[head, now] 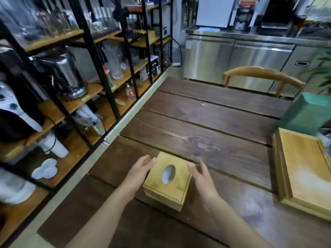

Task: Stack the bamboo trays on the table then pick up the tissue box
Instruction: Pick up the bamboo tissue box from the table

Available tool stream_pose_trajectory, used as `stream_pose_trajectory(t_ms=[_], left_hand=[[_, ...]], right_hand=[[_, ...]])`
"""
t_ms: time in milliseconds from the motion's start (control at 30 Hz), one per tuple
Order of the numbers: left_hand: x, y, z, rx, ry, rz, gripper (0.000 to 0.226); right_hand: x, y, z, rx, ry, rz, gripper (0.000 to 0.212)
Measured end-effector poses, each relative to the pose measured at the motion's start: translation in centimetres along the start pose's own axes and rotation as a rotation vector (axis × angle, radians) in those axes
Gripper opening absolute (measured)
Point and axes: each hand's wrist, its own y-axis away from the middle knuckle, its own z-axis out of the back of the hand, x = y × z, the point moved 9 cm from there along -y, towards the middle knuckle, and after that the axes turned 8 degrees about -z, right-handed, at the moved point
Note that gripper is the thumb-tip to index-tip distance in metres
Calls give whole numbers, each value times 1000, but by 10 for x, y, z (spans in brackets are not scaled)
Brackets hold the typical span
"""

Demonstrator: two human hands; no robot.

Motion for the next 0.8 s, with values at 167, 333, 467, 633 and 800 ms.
stream_pose_trajectory(t_ms=[167,333,467,633,800], left_hand=[[33,10,-28,62,206,88,45],[29,27,-29,104,249,37,40],[31,50,-1,-3,307,-19,41],[49,80,53,-188,366,-8,58],[65,111,99,-377,414,-13,58]], right_hand=[[-31,9,-35,43,-85,-35,54],[-29,10,-45,102,-79,-128,52],[-22,16,-74,207,21,-115,52],[-19,28,-140,387,149,-132,54],[-27,34,-199,520,315,-125,65]])
